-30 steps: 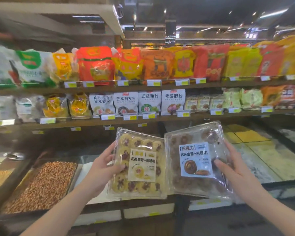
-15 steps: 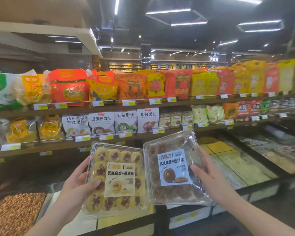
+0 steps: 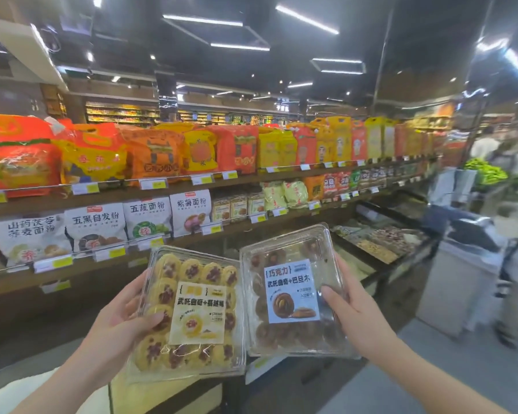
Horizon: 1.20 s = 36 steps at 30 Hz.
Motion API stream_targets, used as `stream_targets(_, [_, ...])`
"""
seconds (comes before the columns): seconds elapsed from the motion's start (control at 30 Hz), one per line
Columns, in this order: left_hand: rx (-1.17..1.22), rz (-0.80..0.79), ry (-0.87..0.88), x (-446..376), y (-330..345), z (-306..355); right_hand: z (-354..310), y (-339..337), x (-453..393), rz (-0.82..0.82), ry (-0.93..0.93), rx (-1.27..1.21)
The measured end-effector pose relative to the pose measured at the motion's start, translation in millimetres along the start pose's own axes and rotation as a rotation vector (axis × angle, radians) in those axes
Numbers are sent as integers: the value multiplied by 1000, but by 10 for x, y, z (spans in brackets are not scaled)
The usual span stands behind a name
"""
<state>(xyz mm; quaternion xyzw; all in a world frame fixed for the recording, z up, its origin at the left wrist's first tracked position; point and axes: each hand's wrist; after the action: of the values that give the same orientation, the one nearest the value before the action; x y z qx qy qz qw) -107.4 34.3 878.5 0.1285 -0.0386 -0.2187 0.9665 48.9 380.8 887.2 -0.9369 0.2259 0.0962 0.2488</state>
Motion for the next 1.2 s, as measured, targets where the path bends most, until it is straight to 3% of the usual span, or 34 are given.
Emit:
stream_targets(0.27, [-7, -209, -46, 58, 733, -287, -43, -631, 929, 188, 77, 39])
stream_targets(0.6, [-2, -424, -95, 489, 2116, -622, 41, -1794, 2176, 411, 135, 131])
stream_targets(0.87, [-38, -584, -122, 1306, 3357, -904, 142, -2779, 3440, 523, 197, 218])
stream_targets(1.2, [-47, -820, -168, 2509, 4809, -1405, 60, -3789, 5366, 783, 336, 301])
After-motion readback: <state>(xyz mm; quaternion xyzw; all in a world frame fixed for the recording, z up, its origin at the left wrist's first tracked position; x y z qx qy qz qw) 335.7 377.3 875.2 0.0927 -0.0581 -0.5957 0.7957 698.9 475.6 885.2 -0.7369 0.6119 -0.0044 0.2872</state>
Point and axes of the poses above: each hand's wrist, its own x-axis away from the middle knuckle, its own y-axis out of the palm, z = x × y, and after that the axes turned 2 degrees about -z, right-handed
